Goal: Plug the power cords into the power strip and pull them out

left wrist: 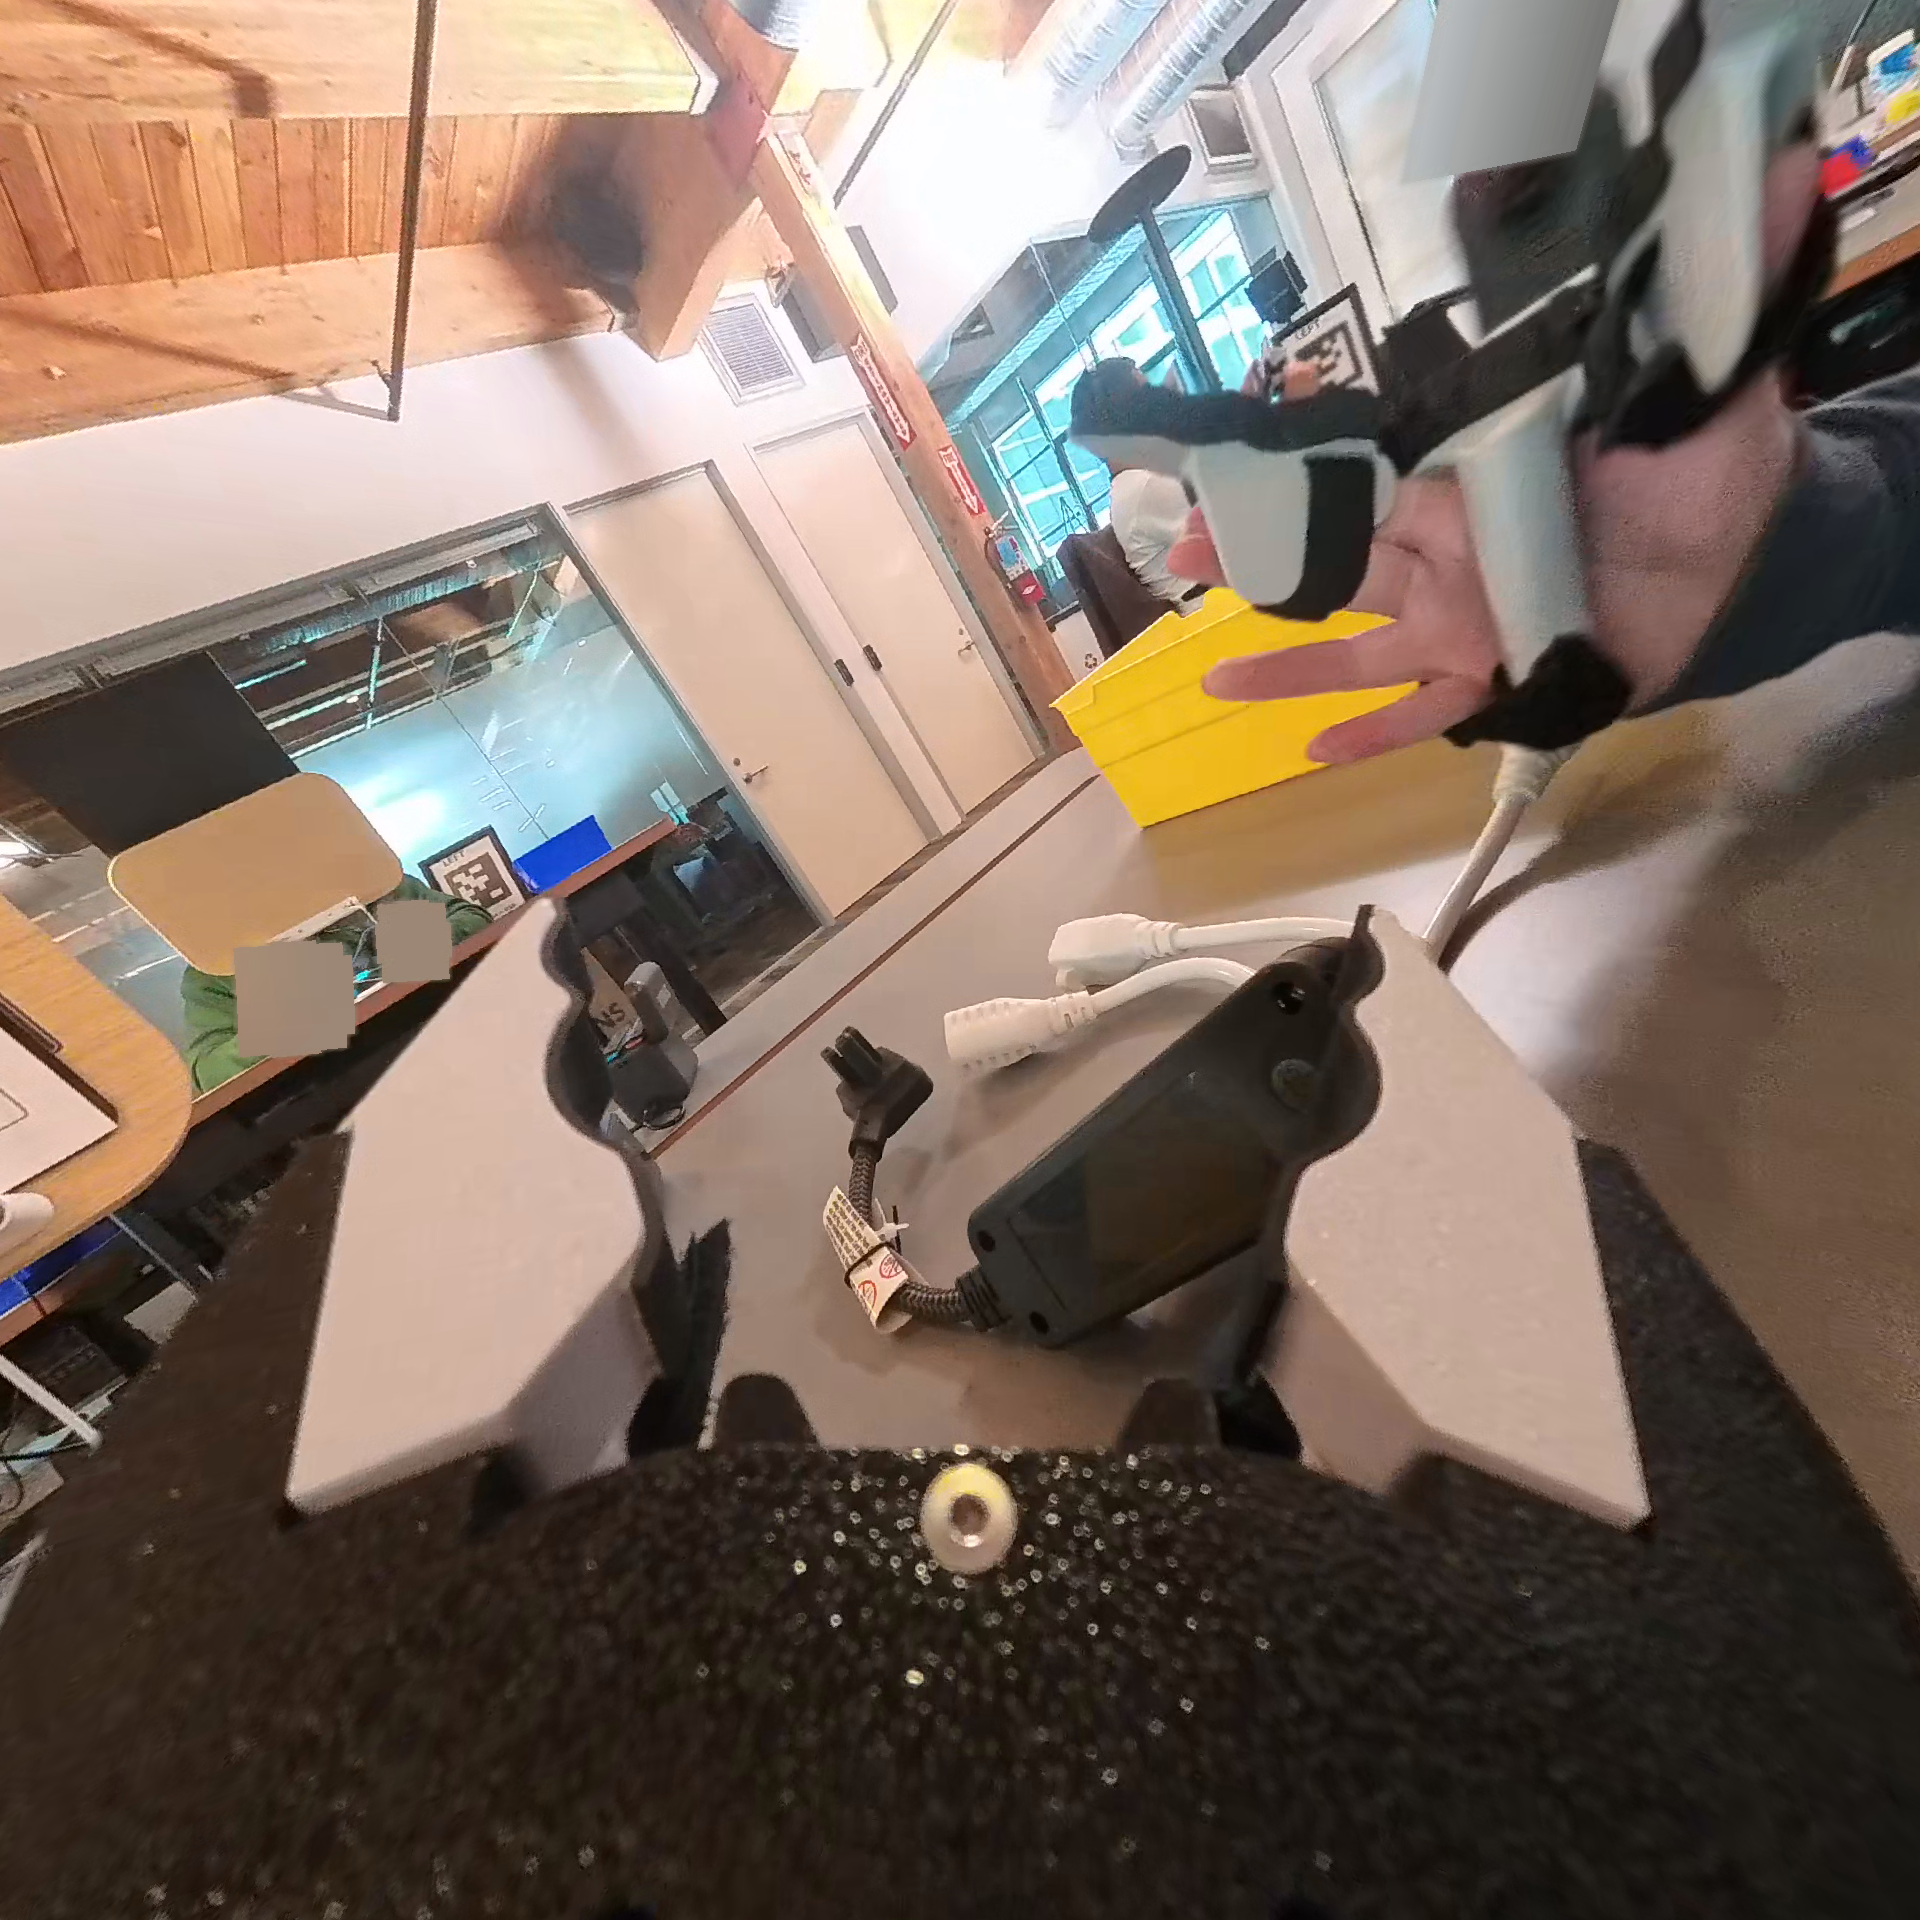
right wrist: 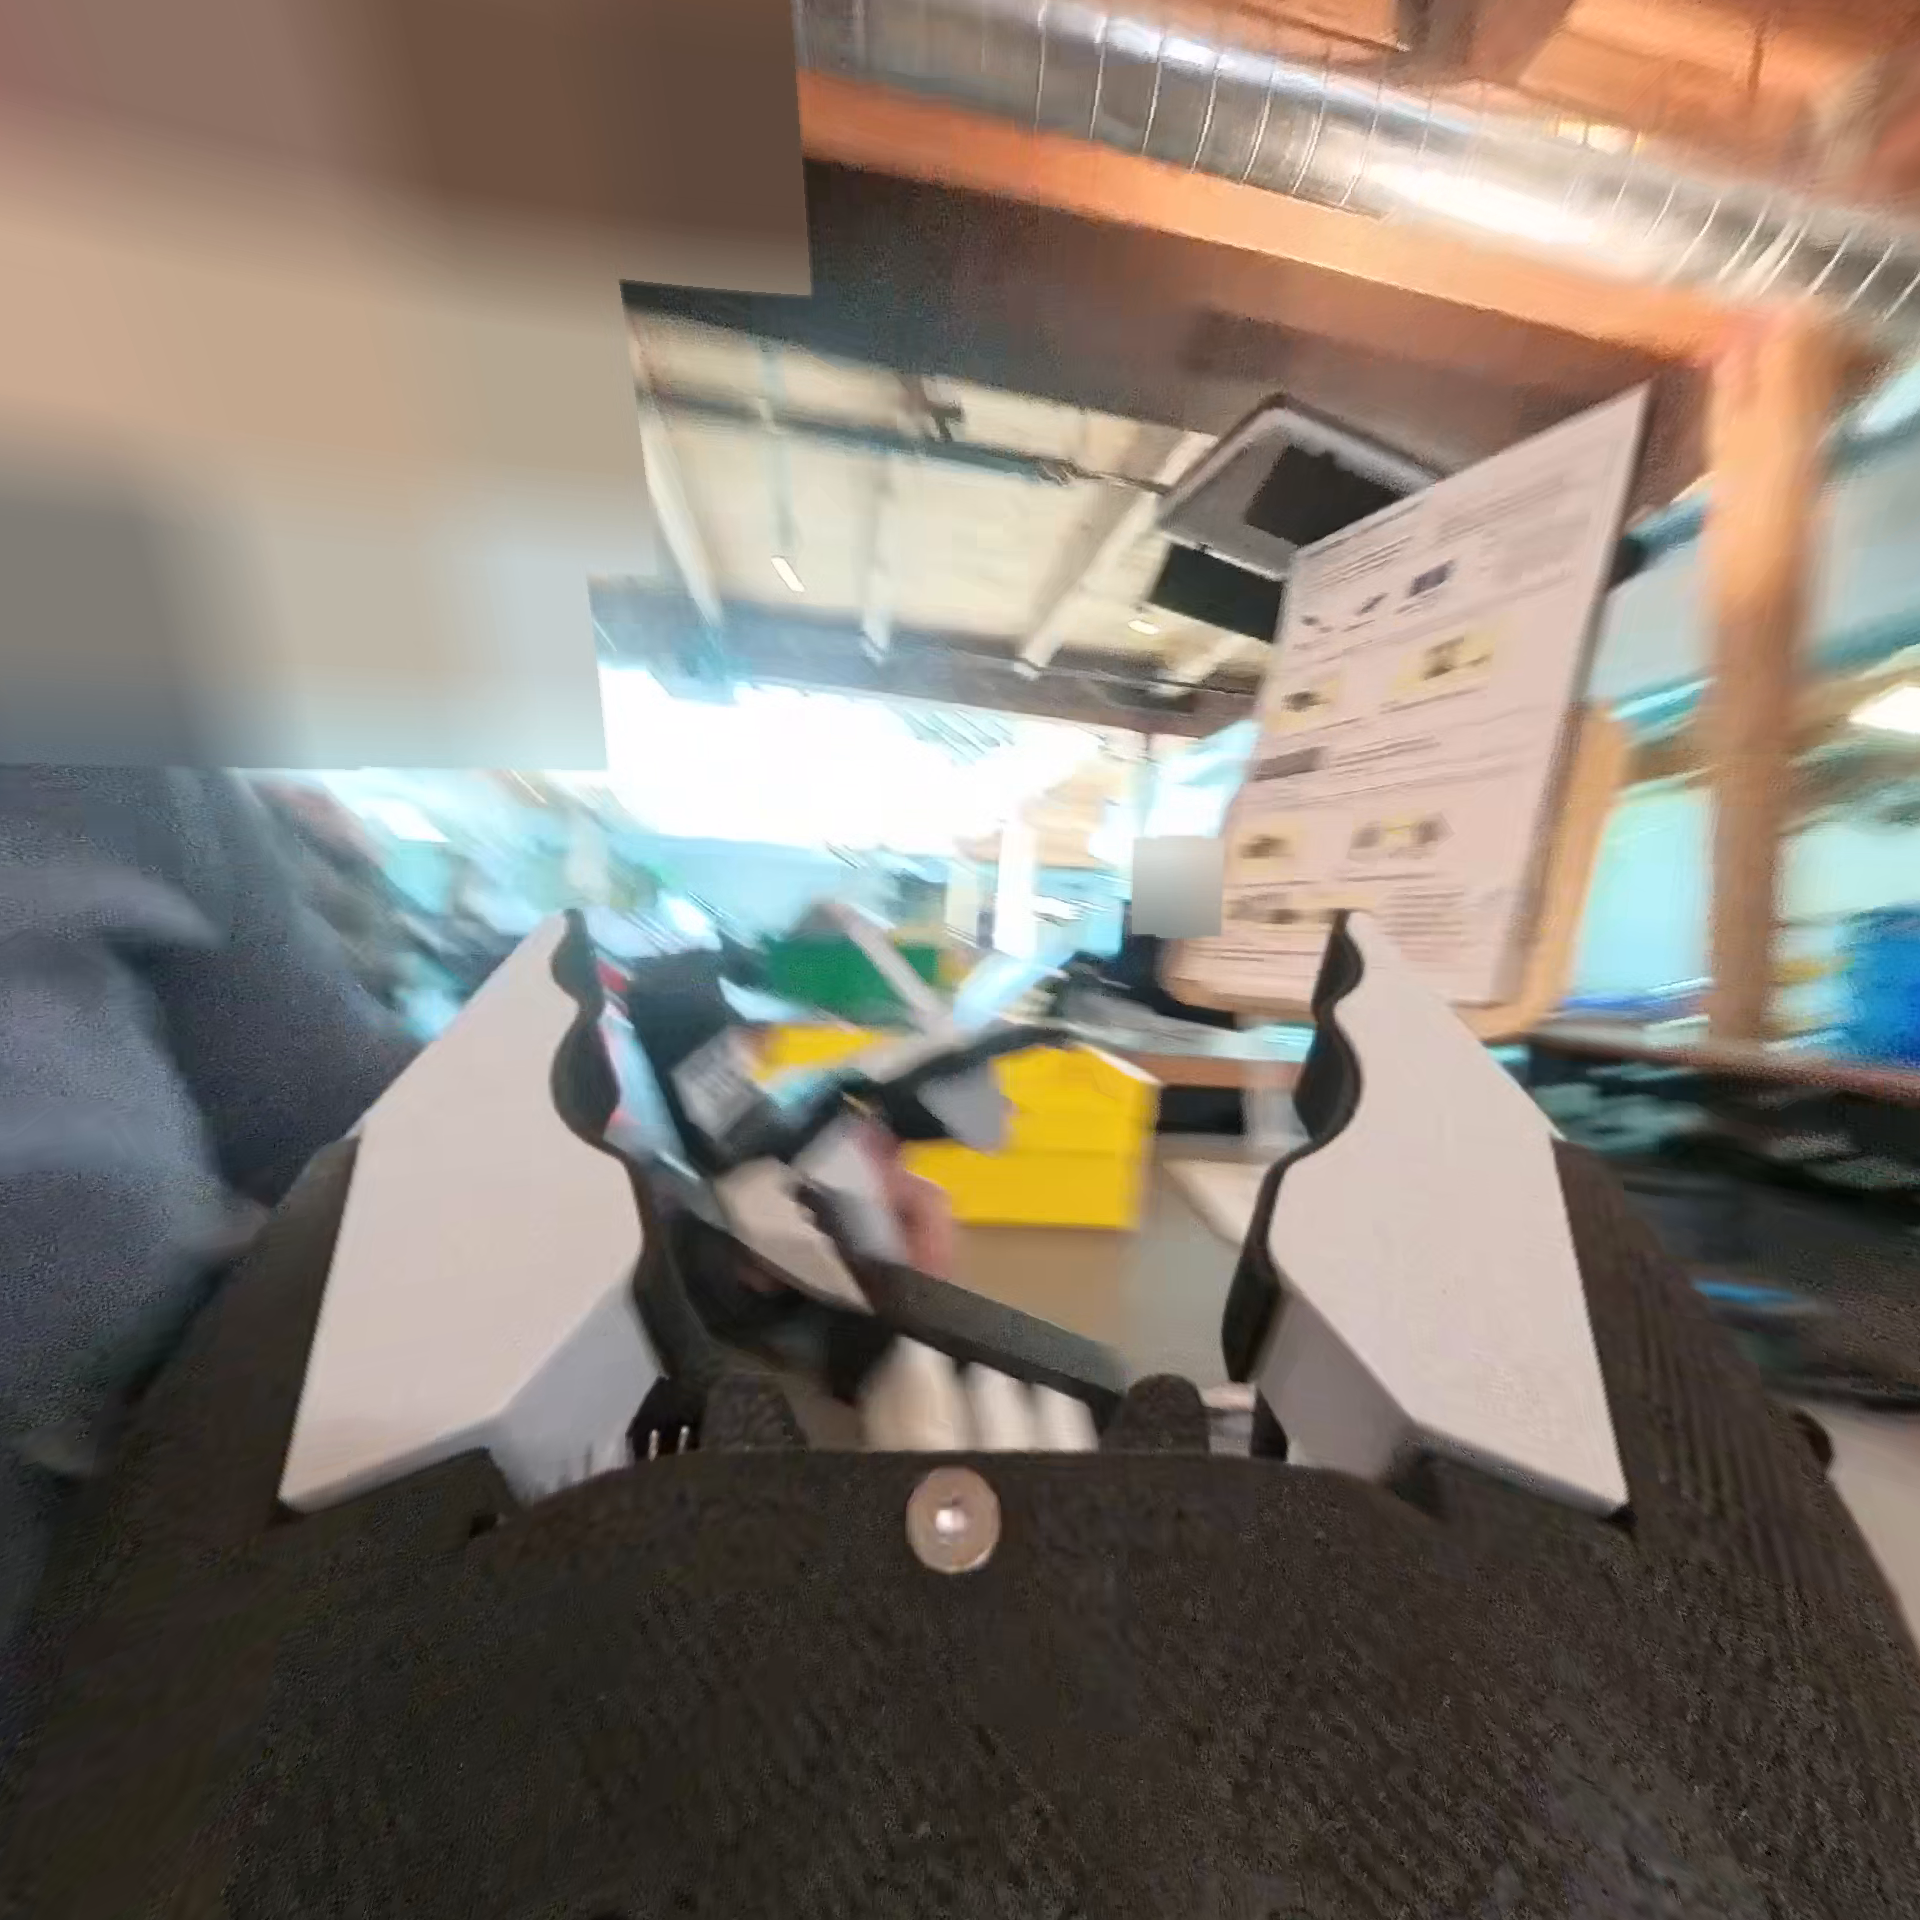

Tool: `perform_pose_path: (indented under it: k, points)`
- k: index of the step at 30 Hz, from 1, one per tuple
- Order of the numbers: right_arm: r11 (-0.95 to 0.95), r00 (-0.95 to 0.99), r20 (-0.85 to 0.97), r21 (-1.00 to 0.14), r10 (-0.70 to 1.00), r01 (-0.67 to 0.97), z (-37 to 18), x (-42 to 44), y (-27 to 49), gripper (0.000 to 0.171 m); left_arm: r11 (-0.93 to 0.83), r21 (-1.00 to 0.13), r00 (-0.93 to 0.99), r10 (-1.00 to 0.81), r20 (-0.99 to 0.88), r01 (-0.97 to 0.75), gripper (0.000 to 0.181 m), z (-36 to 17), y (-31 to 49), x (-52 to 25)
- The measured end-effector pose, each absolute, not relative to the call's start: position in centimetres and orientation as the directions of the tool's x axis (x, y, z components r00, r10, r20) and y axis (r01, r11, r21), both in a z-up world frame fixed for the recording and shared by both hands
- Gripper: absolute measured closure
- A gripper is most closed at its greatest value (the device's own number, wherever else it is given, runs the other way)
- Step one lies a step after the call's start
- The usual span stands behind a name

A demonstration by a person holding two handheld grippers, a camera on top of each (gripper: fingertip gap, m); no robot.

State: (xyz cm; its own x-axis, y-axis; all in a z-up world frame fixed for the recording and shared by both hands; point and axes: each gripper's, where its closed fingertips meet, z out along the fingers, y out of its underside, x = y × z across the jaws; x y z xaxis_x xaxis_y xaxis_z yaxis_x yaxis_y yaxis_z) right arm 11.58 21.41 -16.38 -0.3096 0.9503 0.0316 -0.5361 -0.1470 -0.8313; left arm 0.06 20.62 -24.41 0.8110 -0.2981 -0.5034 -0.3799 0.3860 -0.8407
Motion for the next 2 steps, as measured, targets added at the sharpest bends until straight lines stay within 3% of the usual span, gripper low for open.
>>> perform_pose_path:
  k: [2]
  points:
    - [-0.484, -0.543, -0.192, -0.739, 0.818, -0.468, -14.94, 12.67, 22.39, 0.026, 0.385, -0.843, 0.809, -0.307, -0.501, -0.376, 0.044, -24.47, 20.62, 0.15]
